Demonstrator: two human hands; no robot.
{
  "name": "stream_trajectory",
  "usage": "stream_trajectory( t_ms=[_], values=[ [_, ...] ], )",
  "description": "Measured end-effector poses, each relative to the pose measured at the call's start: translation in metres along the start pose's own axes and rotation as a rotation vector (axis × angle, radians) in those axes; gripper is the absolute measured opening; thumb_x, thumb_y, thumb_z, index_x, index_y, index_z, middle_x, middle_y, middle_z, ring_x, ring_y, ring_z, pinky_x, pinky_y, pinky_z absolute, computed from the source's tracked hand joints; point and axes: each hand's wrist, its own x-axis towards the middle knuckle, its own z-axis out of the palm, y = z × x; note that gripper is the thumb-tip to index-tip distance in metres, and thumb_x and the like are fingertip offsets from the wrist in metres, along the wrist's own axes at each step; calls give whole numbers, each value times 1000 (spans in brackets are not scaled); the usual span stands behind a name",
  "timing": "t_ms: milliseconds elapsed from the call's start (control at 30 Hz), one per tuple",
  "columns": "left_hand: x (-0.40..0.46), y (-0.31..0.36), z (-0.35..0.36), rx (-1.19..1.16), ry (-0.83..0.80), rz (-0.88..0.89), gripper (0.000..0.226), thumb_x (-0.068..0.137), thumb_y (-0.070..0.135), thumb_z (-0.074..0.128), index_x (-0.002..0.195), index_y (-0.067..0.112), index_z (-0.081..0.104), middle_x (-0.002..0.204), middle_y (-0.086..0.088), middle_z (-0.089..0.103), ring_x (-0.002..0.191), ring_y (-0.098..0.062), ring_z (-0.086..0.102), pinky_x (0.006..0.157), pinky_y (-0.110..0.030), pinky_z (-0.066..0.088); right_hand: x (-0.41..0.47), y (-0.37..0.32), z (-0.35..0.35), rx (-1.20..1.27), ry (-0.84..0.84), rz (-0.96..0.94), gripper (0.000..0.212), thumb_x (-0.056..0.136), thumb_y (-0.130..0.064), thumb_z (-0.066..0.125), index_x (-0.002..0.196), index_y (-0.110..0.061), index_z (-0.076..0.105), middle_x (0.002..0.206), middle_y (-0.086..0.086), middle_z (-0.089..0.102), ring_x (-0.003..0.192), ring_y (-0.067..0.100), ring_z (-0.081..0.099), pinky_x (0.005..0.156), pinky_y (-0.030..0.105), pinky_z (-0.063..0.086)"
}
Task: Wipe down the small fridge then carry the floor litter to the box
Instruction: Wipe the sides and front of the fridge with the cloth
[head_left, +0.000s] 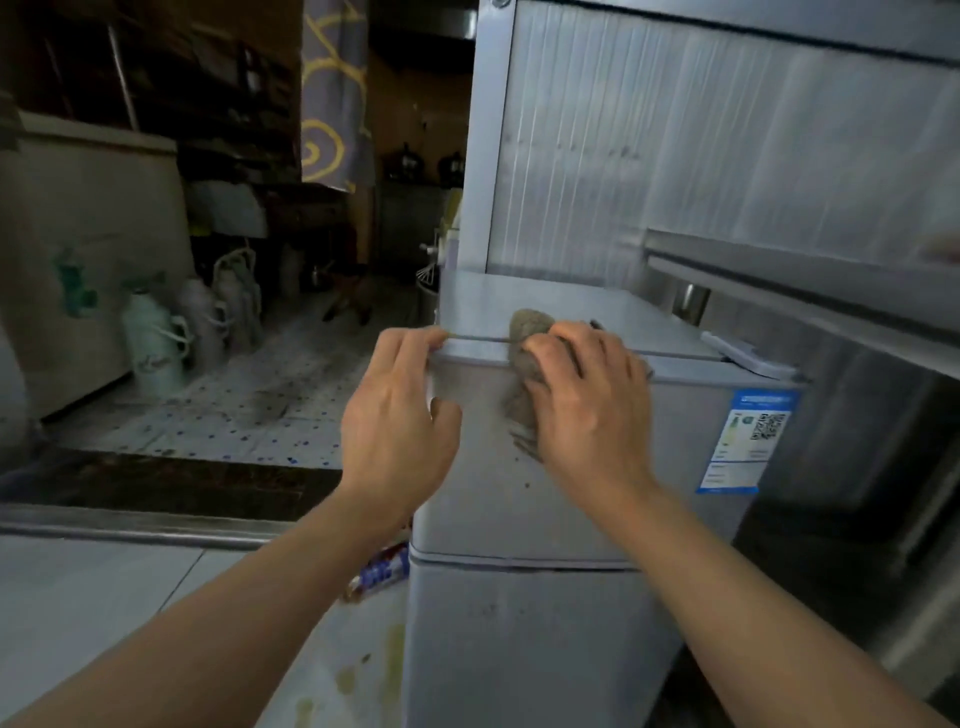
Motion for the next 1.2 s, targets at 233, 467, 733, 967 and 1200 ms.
stream_trajectory(
  t_ms=[233, 467, 733, 967, 1200],
  values=[
    [-3, -6, 13, -16, 93, 47, 48, 78, 5, 57, 123, 17, 48, 121, 4, 42, 80, -8, 46, 66, -28, 48, -23, 56, -8, 64, 104, 184, 39, 86, -31, 36, 106, -3, 56, 108, 15, 56, 97, 35, 50, 86, 46, 38],
    [-5, -7, 22, 0, 151, 56, 49, 76, -2, 53, 120, 18, 45, 121, 5, 39, 77, -9, 45, 53, -31, 45, -8, -18, 23, -1, 252, 138, 19, 81, -18, 55, 99, -12, 56, 106, 8, 58, 91, 31, 50, 82, 40, 34],
    [-6, -8, 28, 84, 204, 66, 39, 79, 16, 57, 116, 22, 47, 116, 7, 43, 80, -5, 43, 50, -21, 32, -15, 18, 17, -38, 195, -41, 29, 85, -23, 49, 109, -13, 60, 109, 7, 58, 92, 28, 53, 80, 40, 40],
    [-4, -9, 30, 159, 239, 64, 31, 88, 35, 50, 116, 21, 50, 119, 3, 49, 78, -9, 43, 49, -25, 24, -41, 100, -6, -85, 238, 135, 23, 87, -15, 48, 104, -5, 60, 109, 13, 59, 98, 36, 53, 95, 48, 34],
    [-3, -14, 36, 187, 281, 94, 28, 89, 32, 51, 114, 20, 49, 118, -2, 51, 75, -15, 49, 52, -26, 29, -54, 149, -16, -187, 172, 127, 35, 77, 2, 66, 111, 0, 60, 119, 20, 56, 104, 39, 53, 85, 44, 46]
  ],
)
